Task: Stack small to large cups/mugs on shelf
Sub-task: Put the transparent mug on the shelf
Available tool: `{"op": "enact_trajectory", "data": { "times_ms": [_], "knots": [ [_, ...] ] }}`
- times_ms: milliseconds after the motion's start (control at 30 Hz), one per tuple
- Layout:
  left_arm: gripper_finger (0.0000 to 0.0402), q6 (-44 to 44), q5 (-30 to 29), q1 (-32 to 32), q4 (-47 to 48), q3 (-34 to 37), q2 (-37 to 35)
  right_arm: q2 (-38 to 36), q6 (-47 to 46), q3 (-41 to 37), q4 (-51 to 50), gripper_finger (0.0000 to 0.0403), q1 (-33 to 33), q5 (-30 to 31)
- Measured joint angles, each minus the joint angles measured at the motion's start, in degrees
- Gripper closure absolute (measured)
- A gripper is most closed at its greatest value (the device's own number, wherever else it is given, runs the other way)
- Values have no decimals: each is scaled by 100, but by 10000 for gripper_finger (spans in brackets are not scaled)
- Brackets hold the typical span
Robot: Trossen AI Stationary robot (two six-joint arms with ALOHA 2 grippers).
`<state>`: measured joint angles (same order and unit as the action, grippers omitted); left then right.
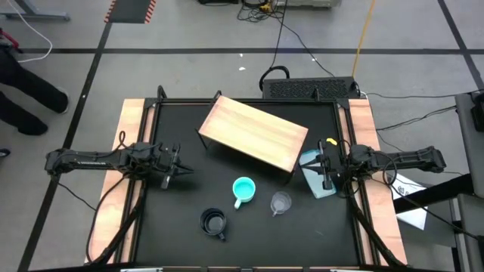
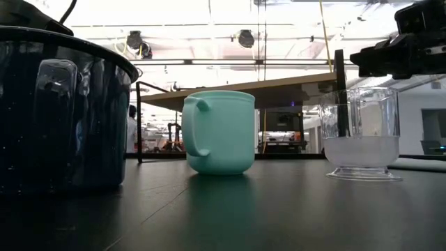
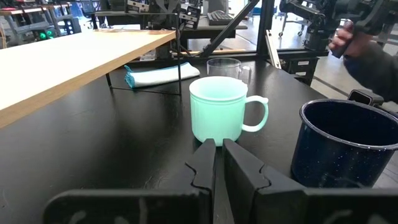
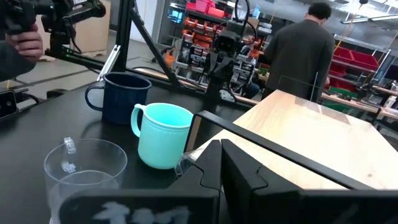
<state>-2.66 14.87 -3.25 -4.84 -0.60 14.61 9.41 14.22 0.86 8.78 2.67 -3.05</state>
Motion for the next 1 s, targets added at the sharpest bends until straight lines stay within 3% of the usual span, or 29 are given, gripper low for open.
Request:
{"op": "enact_trajectory", "data": {
  "times_ms": [467, 700, 867, 1000],
  "knots": [
    [369, 20, 1, 1, -4, 0, -2, 0, -1179, -1, 7, 403, -1, 0],
    [369, 17, 0, 0, -4, -2, -2, 0, -1153, 0, 469, 403, 7, -35],
    [369, 3, 1, 0, -7, -1, -1, 1, -974, 91, 1162, 403, 8, -891],
    [369, -44, 1, 1, -22, 0, -1, 216, -1039, 311, 1039, 403, 9, -1056]
  ]
}}
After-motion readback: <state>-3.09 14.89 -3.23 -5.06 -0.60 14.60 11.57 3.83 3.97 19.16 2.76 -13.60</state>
